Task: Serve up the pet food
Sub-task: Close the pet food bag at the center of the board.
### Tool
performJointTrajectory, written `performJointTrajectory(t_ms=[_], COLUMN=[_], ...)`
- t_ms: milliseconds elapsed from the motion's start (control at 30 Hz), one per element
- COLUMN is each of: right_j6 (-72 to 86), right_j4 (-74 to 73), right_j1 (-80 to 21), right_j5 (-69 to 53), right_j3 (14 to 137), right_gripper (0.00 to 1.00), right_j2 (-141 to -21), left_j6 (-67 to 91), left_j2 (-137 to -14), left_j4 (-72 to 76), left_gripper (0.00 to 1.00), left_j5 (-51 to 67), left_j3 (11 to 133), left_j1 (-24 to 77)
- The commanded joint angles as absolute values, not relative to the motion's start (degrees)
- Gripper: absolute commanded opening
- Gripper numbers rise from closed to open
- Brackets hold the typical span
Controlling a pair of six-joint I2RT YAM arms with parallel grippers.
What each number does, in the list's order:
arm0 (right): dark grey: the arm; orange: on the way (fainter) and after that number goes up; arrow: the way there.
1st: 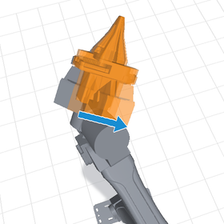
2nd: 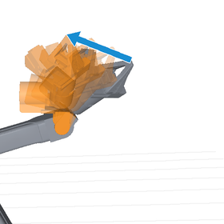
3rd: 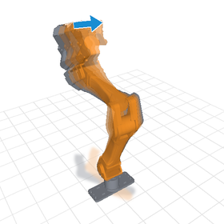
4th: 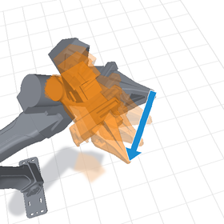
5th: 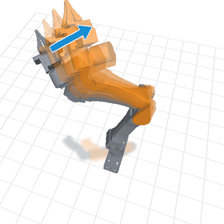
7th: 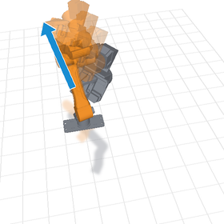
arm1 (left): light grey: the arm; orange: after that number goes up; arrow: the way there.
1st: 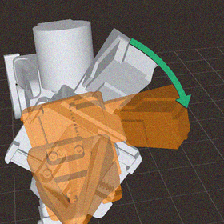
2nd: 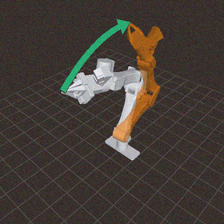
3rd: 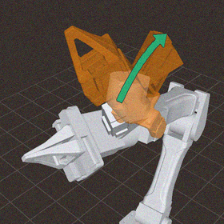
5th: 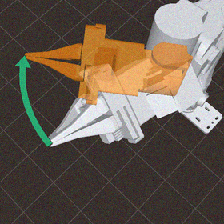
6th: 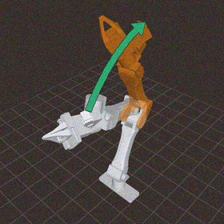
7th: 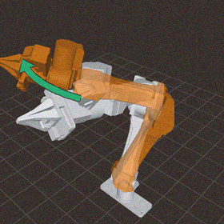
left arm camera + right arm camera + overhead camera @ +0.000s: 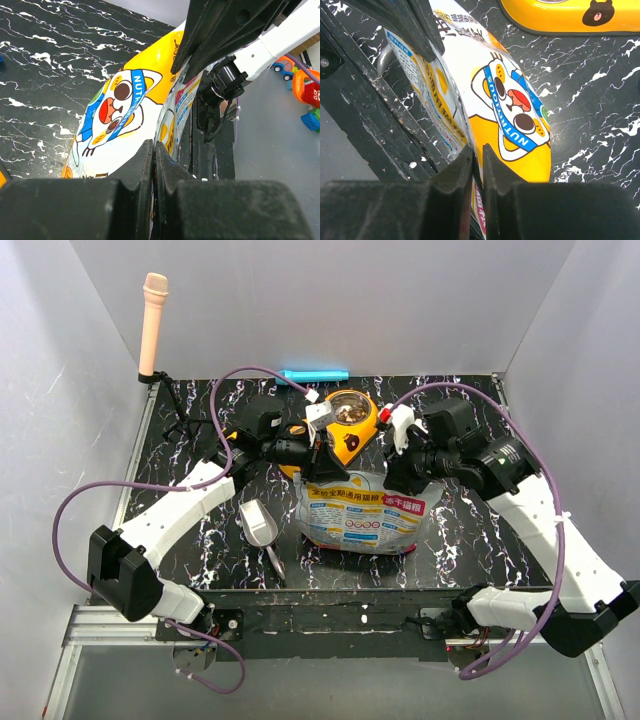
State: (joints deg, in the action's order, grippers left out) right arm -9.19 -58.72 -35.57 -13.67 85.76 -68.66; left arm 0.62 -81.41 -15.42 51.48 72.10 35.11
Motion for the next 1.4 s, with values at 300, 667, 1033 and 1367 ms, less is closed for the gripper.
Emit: performJointTrajectory(t_ms=[300,667,1033,1367], right_j6=[-9.94,-10.55,-10.28,-10.02], right_j4=[-64.34,-65.12,-64.6,-65.57], right_j1=[-34.54,-34.45,-34.45,-34.19], right_j5=[-3.69,-2.99,2.37,4.74], right_j3=[82.7,80.42,78.93,78.31], right_gripper=[0.01,0.01,0.23,0.01], right_j2=[-65.13,-61.79,-58.72,-57.83], left_j6=[-1.58,-1.23,-0.97,-1.58], left_j2=[-78.4,-78.05,-78.31,-79.01], left_j4=[-17.93,-18.02,-18.02,-19.16], left_gripper=[0.0,0.0,0.0,0.0], left_j5=[48.78,48.69,48.52,48.52], left_j3=[74.79,74.71,75.14,76.38], left_j1=[32.34,32.34,32.34,32.34])
